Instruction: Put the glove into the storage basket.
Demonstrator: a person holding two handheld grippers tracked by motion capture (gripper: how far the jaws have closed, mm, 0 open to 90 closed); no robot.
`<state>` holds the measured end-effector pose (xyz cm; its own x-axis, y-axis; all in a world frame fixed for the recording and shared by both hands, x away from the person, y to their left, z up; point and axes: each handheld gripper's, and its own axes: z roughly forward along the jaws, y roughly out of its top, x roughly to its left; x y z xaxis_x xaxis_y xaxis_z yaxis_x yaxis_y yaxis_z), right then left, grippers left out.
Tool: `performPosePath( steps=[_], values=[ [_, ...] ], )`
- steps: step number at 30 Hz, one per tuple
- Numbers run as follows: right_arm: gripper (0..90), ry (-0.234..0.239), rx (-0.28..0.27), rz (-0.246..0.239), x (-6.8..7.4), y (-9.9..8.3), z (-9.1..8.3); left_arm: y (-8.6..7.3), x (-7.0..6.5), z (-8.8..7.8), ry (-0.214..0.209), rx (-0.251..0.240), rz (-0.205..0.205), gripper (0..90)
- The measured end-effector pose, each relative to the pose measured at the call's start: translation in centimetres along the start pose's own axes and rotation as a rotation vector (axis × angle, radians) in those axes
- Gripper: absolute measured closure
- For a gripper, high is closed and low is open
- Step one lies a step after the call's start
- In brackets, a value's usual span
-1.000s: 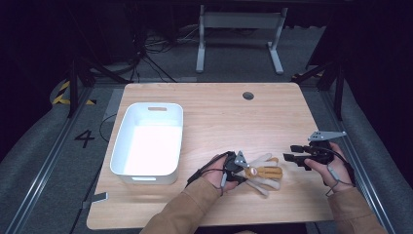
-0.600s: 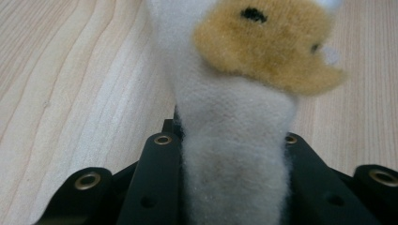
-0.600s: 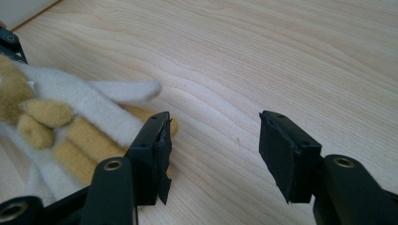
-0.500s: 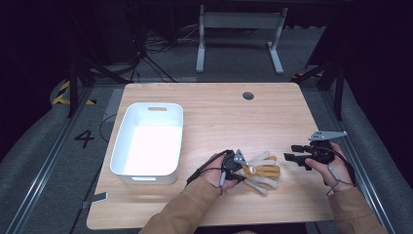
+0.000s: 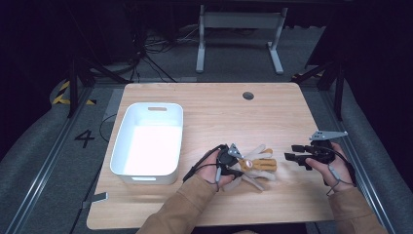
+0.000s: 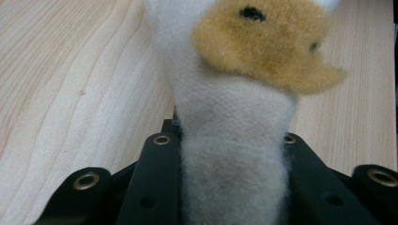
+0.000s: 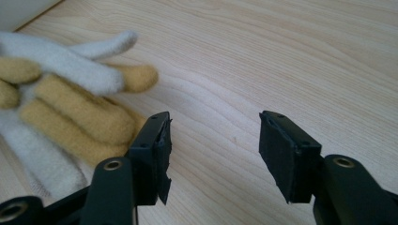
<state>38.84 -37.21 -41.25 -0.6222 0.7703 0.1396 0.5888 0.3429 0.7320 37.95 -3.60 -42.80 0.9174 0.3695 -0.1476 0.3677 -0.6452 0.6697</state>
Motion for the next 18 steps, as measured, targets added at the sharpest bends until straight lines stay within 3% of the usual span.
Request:
performPosePath(
  steps=[6, 18],
  values=[
    [44.9, 0.000, 0.007, 0.010, -0.3, -0.1, 0.1, 0.4, 0.2, -0.8, -0.002, 0.008, -0.043, 74.0],
    [55.1, -0.006, 0.017, 0.007, -0.7, 0.0, 0.4, 1.2, 0.5, -2.7, 0.033, -0.012, -0.070, 74.0]
  ],
)
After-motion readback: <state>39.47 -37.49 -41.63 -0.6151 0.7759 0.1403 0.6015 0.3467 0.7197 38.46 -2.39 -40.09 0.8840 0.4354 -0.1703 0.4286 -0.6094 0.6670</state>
